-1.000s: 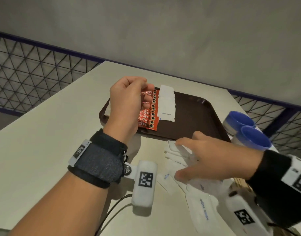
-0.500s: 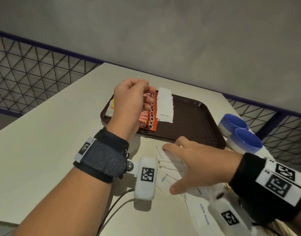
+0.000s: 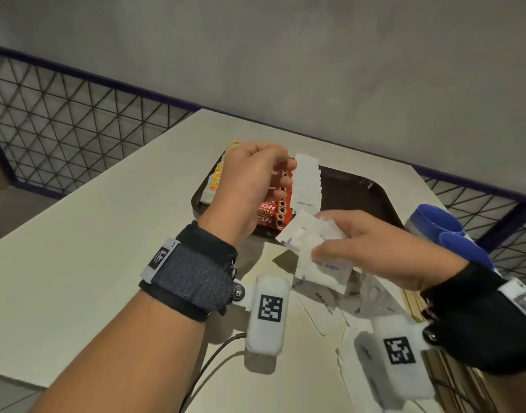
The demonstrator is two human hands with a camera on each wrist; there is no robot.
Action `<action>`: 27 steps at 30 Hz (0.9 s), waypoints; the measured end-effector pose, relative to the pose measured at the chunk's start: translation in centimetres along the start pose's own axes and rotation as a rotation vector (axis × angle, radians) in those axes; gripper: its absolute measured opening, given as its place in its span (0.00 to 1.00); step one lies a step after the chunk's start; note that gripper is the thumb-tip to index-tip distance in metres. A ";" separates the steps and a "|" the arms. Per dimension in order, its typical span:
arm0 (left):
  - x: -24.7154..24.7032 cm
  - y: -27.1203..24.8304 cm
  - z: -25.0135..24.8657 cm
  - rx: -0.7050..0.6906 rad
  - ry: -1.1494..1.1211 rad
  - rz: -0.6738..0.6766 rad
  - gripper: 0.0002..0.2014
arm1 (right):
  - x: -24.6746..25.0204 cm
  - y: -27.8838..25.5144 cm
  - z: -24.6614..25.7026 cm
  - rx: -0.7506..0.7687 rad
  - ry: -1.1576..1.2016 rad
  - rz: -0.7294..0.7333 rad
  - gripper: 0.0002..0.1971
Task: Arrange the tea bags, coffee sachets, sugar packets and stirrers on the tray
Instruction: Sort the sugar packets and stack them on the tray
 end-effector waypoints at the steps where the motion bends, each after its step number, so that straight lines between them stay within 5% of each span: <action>1: -0.4 0.0 0.3 0.024 0.047 0.026 0.07 | 0.5 0.1 -0.1 0.010 0.124 -0.048 0.09; 6: -4.6 -1.6 2.9 0.212 0.301 0.364 0.22 | 2.4 1.0 -1.4 0.089 0.575 -0.286 0.12; 10: -6.0 -2.7 4.6 0.286 0.334 0.515 0.22 | 2.4 0.9 -2.2 0.158 0.554 -0.333 0.11; 13: -5.6 -2.0 5.1 0.300 0.383 0.500 0.14 | 2.0 1.0 -3.3 0.145 0.571 -0.347 0.13; 21: -5.0 -1.1 6.0 0.332 0.343 0.403 0.12 | 1.7 0.7 -3.6 0.134 0.525 -0.387 0.13; 27: -5.0 -0.7 5.6 0.312 0.204 0.352 0.12 | 4.6 -0.4 -4.3 0.178 0.464 -0.701 0.22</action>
Point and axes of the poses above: each hand's wrist, its own y-axis towards the middle knuckle, its own x-axis out of the back of the hand, z = x × y, the point moved 10 cm from there along y, towards the middle knuckle, and after that the axes turned 11 degrees about x, right-handed, at the moved point
